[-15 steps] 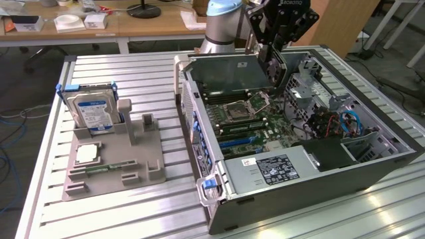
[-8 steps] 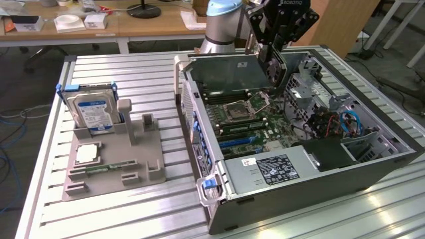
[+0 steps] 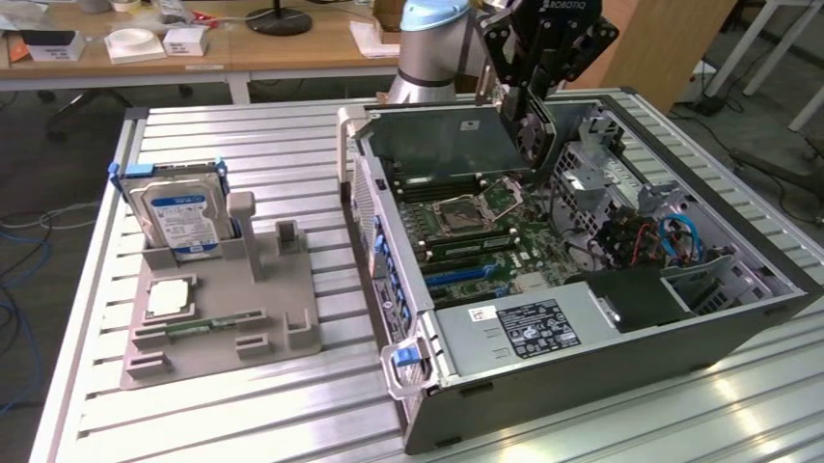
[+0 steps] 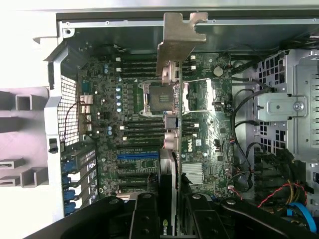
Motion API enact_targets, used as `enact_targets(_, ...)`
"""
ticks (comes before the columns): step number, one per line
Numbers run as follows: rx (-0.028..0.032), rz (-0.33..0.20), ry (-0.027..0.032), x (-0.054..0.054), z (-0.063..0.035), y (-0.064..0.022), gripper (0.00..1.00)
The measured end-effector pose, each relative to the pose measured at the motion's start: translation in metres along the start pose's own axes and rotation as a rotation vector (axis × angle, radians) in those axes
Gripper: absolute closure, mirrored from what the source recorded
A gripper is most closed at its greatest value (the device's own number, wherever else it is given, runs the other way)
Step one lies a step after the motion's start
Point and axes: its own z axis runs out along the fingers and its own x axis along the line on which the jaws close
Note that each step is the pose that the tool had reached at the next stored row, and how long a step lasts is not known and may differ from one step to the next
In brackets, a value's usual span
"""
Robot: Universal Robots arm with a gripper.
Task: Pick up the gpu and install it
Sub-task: 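Insert the gpu into the slot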
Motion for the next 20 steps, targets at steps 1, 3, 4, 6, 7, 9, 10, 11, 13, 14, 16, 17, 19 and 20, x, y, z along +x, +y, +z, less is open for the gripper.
enact_targets(1, 0.0, -0.001, 0.0, 0.0, 0.0, 0.0, 0.73)
enact_targets(3, -0.0005, -0.014, 0.0005, 0.0, 0.0001, 0.0, 0.73)
enact_targets(4, -0.001, -0.026, 0.001, 0.0, 0.0001, 0.0, 0.73)
enact_targets(6, -0.0019, -0.054, 0.0022, 0.0001, 0.0001, -0.0001, 0.73)
enact_targets(7, -0.0023, -0.069, 0.0028, 0.0001, 0.0001, -0.0001, 0.73)
enact_targets(9, -0.0034, -0.1, 0.0041, 0.0001, 0.0003, -0.0001, 0.73)
enact_targets(10, -0.004, -0.115, 0.0047, 0.0001, 0.0003, -0.0001, 0.73)
enact_targets(11, -0.0044, -0.13, 0.0053, 0.0001, 0.0004, -0.0001, 0.73)
enact_targets(13, -0.0054, -0.162, 0.0067, 0.0001, 0.0005, -0.0001, 0.73)
enact_targets(14, -0.0059, -0.178, 0.0074, 0.0001, 0.0006, -0.0002, 0.73)
enact_targets(16, -0.0072, -0.21, 0.0086, 0.0001, 0.0009, -0.0001, 0.73)
enact_targets(17, -0.0077, -0.227, 0.0093, 0.0001, 0.001, -0.0002, 0.73)
enact_targets(19, -0.0088, -0.258, 0.0106, 0.0001, 0.0012, -0.0002, 0.73)
enact_targets(20, -0.0093, -0.273, 0.0112, 0.0001, 0.0013, -0.0002, 0.73)
